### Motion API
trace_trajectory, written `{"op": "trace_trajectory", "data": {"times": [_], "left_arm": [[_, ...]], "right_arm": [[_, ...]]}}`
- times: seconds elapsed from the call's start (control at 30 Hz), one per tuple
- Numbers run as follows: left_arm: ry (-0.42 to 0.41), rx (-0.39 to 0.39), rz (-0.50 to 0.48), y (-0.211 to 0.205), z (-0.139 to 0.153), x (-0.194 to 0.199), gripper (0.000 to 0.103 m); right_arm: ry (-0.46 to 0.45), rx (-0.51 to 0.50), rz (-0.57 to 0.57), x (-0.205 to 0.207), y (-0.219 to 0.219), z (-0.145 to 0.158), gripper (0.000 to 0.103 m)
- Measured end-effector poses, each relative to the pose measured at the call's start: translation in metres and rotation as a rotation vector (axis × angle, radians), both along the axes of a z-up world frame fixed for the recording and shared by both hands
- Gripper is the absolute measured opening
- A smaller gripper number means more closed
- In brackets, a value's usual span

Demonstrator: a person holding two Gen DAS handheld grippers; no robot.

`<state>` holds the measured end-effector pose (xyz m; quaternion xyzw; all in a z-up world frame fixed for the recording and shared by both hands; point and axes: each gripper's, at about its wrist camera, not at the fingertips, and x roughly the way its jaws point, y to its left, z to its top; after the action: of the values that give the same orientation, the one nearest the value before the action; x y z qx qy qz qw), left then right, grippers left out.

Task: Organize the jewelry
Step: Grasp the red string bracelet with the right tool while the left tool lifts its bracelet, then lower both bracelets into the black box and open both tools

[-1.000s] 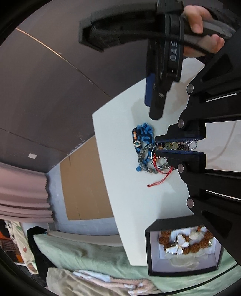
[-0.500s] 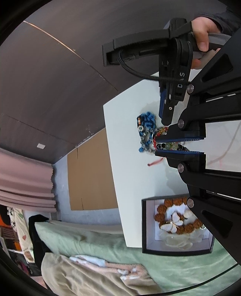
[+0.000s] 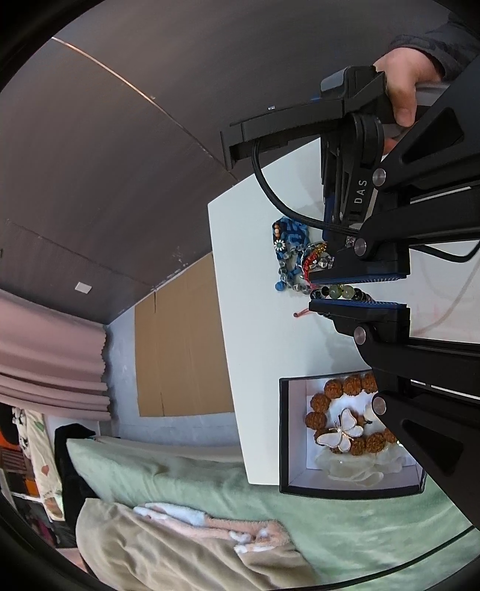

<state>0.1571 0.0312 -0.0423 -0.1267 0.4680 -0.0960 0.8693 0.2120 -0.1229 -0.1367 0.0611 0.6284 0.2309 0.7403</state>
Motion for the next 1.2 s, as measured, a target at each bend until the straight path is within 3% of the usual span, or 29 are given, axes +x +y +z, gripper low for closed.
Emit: {"op": "trace_trajectory", "data": {"times": [0.07, 0.33, 0.8, 1.13, 1.2], "left_arm": [[-0.001, -0.001, 0.002, 0.002, 0.000, -0.001, 0.007], [-0.024, -0.010, 0.015, 0.010, 0.010, -0.010, 0.007], [-0.090, -0.035, 0.087, 0.040, 0.037, -0.034, 0.007], [-0.115, -0.058, 0.161, 0.071, 0.031, -0.036, 0.009], [-0.085, -0.066, 0.161, 0.075, 0.027, -0.031, 0.010]], "right_arm": [[-0.007, -0.008, -0.004, 0.000, -0.002, 0.002, 0.009], [-0.055, 0.003, -0.033, -0.008, -0.012, 0.022, 0.009], [-0.184, 0.182, -0.011, -0.025, 0.003, 0.084, 0.009], [-0.228, 0.307, 0.045, -0.038, 0.039, 0.106, 0.009], [-0.230, 0.328, 0.060, -0.039, 0.046, 0.108, 0.009]]}}
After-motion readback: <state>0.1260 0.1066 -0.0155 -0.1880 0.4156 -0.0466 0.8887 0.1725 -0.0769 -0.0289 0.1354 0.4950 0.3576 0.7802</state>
